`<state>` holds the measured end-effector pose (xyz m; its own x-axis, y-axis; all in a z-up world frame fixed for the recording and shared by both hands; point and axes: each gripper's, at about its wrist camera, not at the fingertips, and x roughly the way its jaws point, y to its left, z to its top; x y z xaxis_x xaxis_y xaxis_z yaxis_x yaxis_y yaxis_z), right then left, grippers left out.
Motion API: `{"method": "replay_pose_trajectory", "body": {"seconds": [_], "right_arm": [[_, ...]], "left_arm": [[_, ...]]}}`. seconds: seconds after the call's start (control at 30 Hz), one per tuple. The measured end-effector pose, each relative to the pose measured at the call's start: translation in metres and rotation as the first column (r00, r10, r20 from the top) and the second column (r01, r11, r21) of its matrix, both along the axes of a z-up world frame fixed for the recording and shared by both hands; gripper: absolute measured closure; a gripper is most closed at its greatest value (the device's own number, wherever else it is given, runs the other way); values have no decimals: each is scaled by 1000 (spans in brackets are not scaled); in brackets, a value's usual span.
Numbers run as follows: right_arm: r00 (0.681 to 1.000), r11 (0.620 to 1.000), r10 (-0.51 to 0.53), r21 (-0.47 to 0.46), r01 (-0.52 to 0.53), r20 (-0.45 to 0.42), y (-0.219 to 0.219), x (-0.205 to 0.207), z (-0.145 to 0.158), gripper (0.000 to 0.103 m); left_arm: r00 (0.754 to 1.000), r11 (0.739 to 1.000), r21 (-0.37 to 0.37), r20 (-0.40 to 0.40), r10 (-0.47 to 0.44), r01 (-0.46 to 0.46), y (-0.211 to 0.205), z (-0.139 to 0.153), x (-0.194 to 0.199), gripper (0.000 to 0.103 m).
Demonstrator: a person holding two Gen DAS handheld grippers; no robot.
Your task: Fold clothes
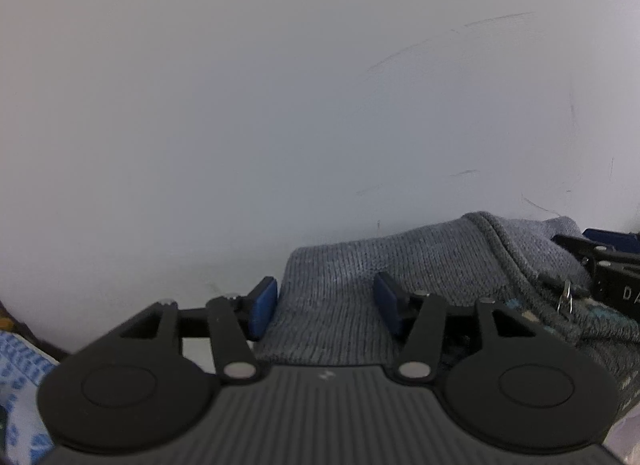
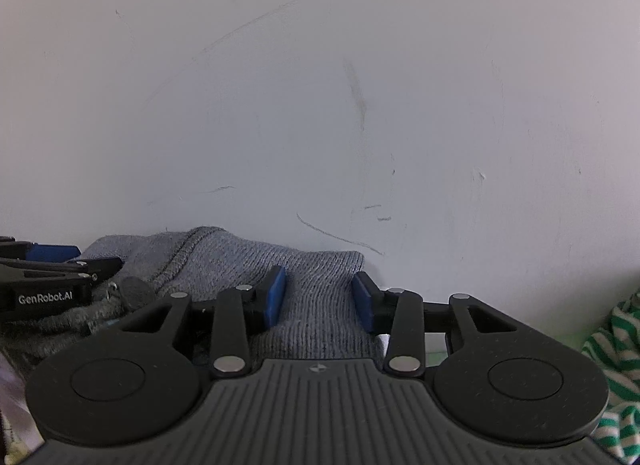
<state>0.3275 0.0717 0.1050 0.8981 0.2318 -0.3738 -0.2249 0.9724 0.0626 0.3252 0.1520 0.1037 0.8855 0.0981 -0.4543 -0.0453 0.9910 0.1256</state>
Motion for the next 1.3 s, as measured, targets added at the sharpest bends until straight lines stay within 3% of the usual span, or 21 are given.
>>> {"method": "replay_pose_trajectory", "body": {"seconds": [0.1,0.2,0.37,0.43,0.53,0.6,0.7,0.97,1.07,1.3], "right_arm": [[999,1000,15,-15,-16,-40,5,-3,25,58],[997,999,26,-39,-28,-70,-3,-18,46,41],[996,998,35,-41,-38,-82,-13,-50,66,37],[995,999,37,-27,-40,-88,-11,-67,73,34],[994,999,31,-25,-34,-108,-9,-89,83,33],[991,999,16,-40,-21,-131,-5,-101,87,33],[988,999,1,-33,-6,-158,-3,-109,88,33],[981,999,-35,-32,30,-188,3,-112,72,29],[981,999,-42,-27,37,-187,-18,-98,60,27],[973,998,-66,-2,67,-221,-70,-125,53,24]], "left_arm": [[1000,999,30,-10,25,-25,-8,16,-4,26],[999,998,37,-13,52,-51,-12,33,-16,15],[997,998,4,-28,68,-68,14,60,-58,3],[997,998,4,-42,61,-61,5,62,-65,3],[993,998,3,-99,65,-65,-1,72,-38,3],[989,998,-17,-137,62,-64,15,84,-49,3],[985,997,-30,-161,67,-73,38,74,-59,3],[982,996,-67,-186,42,-56,19,44,-66,2],[983,997,-66,-180,36,-49,14,46,-82,1],[981,994,-93,-192,39,-58,8,42,-114,1]]}}
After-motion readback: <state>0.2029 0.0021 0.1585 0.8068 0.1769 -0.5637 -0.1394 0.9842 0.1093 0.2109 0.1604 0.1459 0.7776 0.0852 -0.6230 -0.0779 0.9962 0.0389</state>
